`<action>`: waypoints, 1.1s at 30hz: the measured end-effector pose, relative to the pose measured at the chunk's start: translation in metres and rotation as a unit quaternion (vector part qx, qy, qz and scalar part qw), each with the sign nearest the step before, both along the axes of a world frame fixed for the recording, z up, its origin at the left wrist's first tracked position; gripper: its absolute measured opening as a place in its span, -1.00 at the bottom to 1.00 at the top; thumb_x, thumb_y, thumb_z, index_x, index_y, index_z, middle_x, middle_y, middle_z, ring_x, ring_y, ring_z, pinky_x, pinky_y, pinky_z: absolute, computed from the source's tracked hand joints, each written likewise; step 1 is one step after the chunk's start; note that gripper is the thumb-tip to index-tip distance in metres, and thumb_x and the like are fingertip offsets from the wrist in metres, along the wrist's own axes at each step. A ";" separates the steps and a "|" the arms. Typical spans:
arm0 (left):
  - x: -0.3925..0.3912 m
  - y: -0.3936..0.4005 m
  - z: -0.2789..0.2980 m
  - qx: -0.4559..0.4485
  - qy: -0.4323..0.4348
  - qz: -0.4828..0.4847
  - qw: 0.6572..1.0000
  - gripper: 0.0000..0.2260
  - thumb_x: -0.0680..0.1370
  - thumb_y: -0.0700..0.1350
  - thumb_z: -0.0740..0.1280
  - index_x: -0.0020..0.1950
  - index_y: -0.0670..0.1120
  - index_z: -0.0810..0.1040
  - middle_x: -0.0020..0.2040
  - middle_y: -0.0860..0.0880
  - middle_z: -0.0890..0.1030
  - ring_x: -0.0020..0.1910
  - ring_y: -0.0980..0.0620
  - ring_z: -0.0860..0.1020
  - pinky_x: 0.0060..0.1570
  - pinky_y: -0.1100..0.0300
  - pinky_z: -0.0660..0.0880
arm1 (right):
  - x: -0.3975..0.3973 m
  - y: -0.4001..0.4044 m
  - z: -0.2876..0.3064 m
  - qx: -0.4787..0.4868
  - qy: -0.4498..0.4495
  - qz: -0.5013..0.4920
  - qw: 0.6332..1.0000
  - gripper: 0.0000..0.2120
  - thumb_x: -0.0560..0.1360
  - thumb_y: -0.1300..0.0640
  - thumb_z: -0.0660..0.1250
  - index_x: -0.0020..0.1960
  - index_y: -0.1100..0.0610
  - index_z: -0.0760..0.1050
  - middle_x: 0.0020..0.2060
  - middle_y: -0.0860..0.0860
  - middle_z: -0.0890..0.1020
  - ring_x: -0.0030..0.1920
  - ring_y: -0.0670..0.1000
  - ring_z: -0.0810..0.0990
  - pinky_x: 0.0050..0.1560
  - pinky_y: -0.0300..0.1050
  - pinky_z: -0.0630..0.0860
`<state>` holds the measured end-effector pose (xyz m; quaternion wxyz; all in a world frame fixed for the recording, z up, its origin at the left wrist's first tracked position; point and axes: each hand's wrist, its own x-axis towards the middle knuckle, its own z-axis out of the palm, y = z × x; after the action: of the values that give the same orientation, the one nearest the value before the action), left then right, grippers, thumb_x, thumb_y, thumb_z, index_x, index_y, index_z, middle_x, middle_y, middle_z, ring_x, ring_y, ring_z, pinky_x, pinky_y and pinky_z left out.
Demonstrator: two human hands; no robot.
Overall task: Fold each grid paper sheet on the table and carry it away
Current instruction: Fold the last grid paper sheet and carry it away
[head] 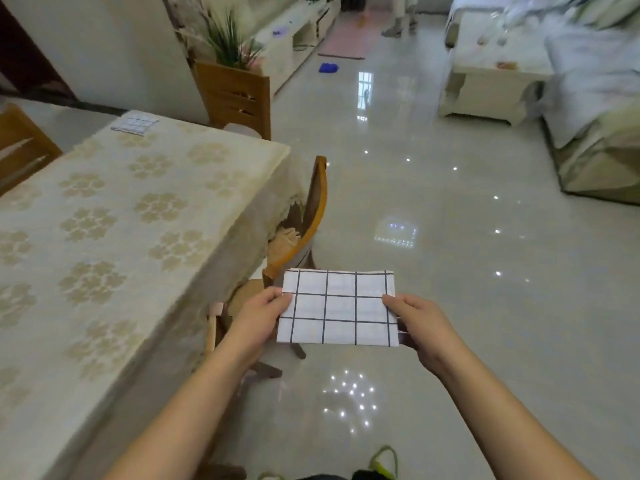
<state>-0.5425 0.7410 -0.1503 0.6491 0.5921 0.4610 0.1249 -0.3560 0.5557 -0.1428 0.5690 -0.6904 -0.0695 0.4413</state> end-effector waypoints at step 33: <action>0.240 0.094 -0.006 -0.024 -0.033 -0.108 0.993 -0.85 0.59 -0.17 0.33 0.10 -0.20 0.59 -0.01 -0.26 0.67 -0.04 -0.20 0.66 0.01 -0.01 0.58 | 0.211 0.081 -0.004 -0.040 -0.097 -0.092 0.990 -0.75 0.53 0.12 0.36 -0.33 0.08 0.52 -0.42 -0.05 0.62 -0.38 -0.06 0.59 -0.33 -0.16 0.53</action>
<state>-0.3021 0.8353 -0.1560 0.6875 0.6184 0.3756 0.0625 -0.1452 0.6367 -0.1464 0.5696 -0.7555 -0.0431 0.3208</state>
